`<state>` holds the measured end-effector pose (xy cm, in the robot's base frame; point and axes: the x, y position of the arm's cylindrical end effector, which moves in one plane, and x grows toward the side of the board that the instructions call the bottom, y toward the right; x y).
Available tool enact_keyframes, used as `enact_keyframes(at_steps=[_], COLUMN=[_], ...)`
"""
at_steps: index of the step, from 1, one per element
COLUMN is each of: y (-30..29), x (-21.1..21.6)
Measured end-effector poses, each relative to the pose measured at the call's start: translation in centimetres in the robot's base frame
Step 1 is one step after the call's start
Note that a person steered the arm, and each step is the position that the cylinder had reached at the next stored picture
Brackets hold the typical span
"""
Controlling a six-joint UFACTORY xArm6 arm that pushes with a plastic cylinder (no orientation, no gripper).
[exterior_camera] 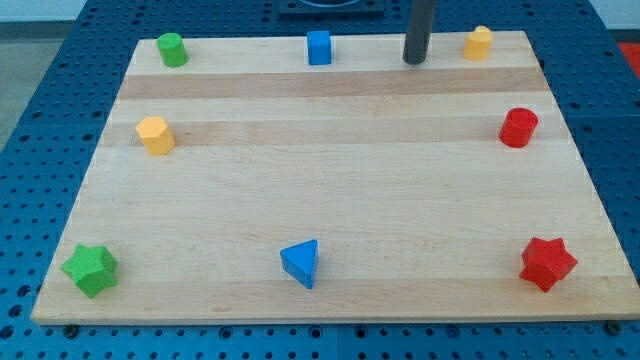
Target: Push the blue cube towards the center of the board
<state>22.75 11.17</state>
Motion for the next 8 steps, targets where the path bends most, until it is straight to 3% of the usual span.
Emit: enact_keyframes(at_steps=[1, 3, 6, 8], y=[-3.6, -11.9, -13.3, -15.5], x=[-3.5, -3.4, -2.7, 1.3])
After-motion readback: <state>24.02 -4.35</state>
